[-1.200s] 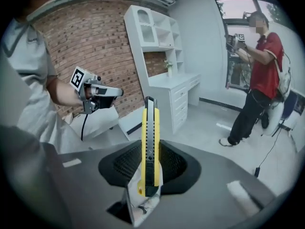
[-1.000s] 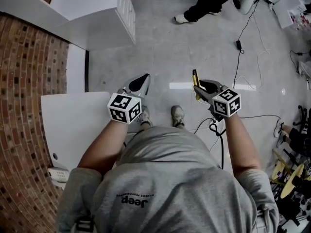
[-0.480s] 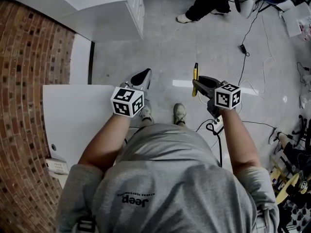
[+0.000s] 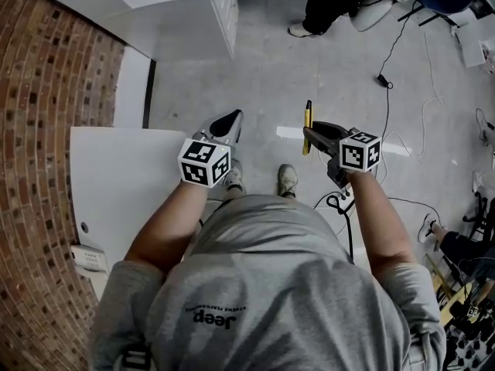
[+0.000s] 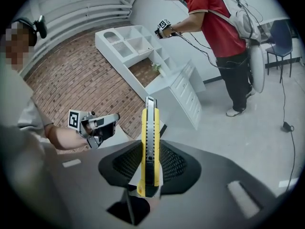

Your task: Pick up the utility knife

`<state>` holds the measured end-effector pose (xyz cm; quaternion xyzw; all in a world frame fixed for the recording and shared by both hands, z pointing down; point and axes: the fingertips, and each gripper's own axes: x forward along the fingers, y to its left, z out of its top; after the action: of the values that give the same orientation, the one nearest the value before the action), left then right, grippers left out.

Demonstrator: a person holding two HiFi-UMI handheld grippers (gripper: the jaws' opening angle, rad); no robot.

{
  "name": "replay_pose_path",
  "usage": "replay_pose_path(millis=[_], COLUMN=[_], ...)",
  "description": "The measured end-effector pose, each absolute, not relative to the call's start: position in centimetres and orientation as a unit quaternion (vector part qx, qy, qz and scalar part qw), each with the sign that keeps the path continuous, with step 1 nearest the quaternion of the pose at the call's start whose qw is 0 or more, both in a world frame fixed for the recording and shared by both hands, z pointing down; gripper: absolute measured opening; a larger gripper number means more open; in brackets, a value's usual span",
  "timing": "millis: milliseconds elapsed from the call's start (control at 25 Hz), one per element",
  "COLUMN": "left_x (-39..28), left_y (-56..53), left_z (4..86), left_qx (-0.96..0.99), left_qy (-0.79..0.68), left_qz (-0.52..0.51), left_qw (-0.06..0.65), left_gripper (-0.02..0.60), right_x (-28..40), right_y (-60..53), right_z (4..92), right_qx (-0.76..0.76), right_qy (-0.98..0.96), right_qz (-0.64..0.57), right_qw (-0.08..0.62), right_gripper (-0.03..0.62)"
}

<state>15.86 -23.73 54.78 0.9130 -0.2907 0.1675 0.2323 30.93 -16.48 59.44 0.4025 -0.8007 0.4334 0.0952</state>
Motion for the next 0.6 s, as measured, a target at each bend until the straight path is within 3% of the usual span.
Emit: replay_pose_path(millis=[600], left_x=[14.94], left_y=[-23.19], left_z=[54.56], left_qx=[0.914], left_qy=[-0.292], left_qz=[0.166], left_qw=[0.228], left_gripper=[0.0], right_x=[30.24], right_y=[-16.06], right_z=[59.47], right_qx=[0.396], right_qy=[-0.801], right_qz=[0.439], right_qw=[0.093], right_gripper=[0.123])
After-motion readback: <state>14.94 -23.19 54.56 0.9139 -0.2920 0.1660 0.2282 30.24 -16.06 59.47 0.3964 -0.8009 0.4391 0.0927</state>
